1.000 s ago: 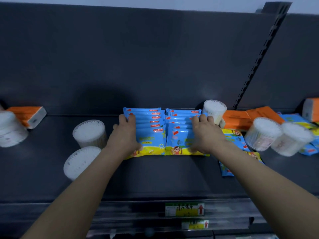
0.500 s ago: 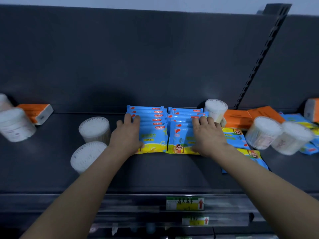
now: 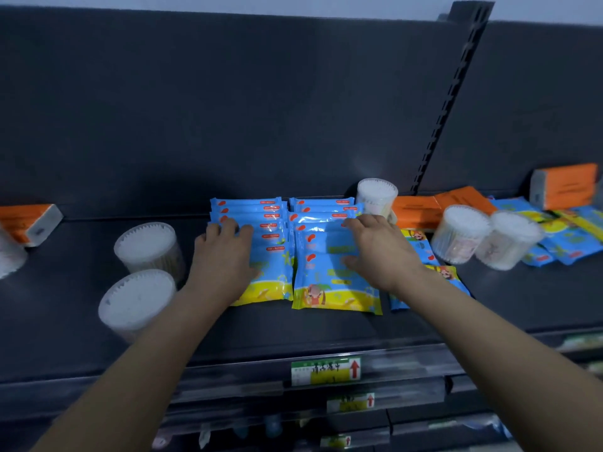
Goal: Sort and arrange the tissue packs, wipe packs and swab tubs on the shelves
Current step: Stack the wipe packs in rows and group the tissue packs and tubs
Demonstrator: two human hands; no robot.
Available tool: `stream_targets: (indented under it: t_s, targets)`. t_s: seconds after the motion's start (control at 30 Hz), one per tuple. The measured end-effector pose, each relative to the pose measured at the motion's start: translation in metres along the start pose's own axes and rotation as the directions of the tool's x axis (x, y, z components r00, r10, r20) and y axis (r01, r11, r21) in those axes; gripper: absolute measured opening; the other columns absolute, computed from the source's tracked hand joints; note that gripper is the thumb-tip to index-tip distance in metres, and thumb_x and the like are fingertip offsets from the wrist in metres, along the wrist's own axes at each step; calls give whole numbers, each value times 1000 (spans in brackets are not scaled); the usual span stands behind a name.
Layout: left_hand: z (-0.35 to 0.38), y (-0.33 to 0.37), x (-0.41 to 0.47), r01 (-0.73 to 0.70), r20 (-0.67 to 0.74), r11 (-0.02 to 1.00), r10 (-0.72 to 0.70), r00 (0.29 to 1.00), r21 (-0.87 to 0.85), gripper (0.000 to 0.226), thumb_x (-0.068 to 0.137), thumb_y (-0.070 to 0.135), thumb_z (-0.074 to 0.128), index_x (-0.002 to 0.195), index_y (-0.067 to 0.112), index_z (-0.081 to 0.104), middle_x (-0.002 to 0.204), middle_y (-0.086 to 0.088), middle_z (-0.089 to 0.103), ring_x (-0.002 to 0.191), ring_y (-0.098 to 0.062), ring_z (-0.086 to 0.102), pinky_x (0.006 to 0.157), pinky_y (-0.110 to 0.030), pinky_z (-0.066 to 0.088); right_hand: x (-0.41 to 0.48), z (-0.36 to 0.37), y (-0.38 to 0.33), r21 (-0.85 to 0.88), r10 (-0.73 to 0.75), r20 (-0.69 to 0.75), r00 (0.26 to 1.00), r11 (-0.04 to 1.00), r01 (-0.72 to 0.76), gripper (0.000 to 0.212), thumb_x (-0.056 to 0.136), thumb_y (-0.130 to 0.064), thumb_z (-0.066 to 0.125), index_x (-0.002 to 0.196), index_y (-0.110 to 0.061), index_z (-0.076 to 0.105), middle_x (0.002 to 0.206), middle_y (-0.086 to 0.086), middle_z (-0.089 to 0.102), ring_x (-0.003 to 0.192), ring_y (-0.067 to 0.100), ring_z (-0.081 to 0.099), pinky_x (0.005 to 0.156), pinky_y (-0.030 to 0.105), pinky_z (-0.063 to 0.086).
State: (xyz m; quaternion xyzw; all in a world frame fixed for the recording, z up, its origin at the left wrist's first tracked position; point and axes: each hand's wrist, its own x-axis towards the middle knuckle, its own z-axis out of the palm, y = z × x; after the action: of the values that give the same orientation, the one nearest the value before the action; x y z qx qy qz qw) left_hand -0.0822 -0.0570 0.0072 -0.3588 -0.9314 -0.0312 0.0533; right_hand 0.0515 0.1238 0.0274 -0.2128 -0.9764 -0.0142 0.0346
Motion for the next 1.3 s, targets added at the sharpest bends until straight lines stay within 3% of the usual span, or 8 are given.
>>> stream_targets:
  t_s: [0.17,0.37,0.6,0.87,0.97,1.1,1.3]
  targets:
    - [-10,17,-5,-104,-97,971,85,992,-217,48,88,32,58,131,15,46,126,-6,48,118,-28,42,99,-40,32,-12,-4,8,129,34,-36,999,991,-29,55,90,-30,56,141,-19,40,133,6,51,124,27,43,101,36,38]
    - [-12,38,-10,-267,-175,859,210,962,-436,34,90,22,57,123,16,55,123,-1,54,116,-20,47,100,-37,37,-26,-2,10,195,100,-31,995,976,-92,52,89,-33,58,137,-17,45,131,8,53,124,27,44,100,37,38]
    - [-7,76,-7,-387,-211,759,325,922,-523,27,86,19,63,113,13,62,111,-1,60,105,-19,56,91,-34,42,-45,-6,48,198,198,-31,980,962,-188,49,90,-31,57,134,-12,48,130,11,53,122,29,46,97,36,39]
    - [-18,166,35,-465,-273,729,377,885,-501,24,78,17,63,100,8,66,97,-10,63,92,-30,61,85,-42,48,-40,-27,143,219,252,-184,950,953,-210,45,89,-31,60,128,-12,54,126,11,57,119,29,49,97,37,40]
    - [-18,213,57,-428,-272,757,332,903,-495,24,82,14,66,105,10,64,103,-7,61,98,-24,57,87,-34,43,-35,-30,193,212,237,-195,952,958,-195,44,89,-32,59,127,-12,54,126,11,57,120,30,48,97,38,40]
    - [-16,265,89,-380,-246,801,296,923,-463,28,83,19,64,111,12,61,107,-6,59,101,-24,55,90,-37,43,-17,-31,260,253,240,-219,946,950,-182,37,86,-31,61,117,-11,60,118,12,62,114,33,53,94,43,44]
    - [-9,282,120,-246,-199,846,169,965,-473,29,83,9,63,112,11,62,108,-6,59,99,-21,57,85,-28,41,25,-18,312,325,225,-50,973,925,-197,39,85,-37,62,112,-10,61,116,14,65,110,33,58,89,41,48]
